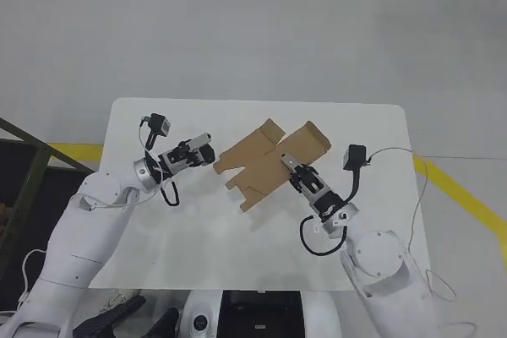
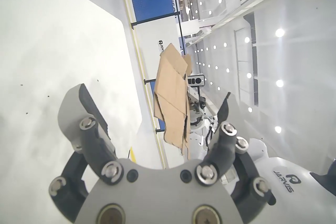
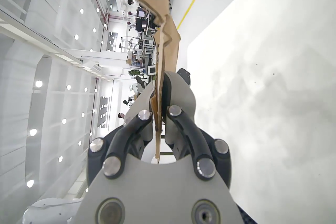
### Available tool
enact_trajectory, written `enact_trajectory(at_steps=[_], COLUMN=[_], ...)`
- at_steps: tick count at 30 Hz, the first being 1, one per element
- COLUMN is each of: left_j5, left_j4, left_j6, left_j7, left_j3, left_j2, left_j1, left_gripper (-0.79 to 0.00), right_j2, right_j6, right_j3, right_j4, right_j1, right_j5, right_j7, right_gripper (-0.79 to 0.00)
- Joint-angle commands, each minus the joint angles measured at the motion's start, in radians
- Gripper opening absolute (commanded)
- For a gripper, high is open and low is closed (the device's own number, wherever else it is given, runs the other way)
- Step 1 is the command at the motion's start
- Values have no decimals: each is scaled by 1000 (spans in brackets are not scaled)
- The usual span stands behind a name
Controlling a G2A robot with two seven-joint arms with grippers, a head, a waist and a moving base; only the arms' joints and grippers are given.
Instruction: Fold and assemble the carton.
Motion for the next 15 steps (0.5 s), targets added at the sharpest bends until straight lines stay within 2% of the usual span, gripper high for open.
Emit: enact_trajectory(at_steps=[1,15], left_j5=[17,4], left_j4=[-12,-34], left_j6=[15,31], left_j7=[1,79], left_j3=[22,117], left_j2=[-4,-35], left_j1=[-4,-29], left_gripper=[0,0], right_j2=[-1,-3], right_j6=[-5,5], right_j3=[-2,-24], right_j4=[-19,-38], right_j1=[-21,-86], right_j5=[2,-31], right_j7=[-29,-119], right_gripper=[-785,-785])
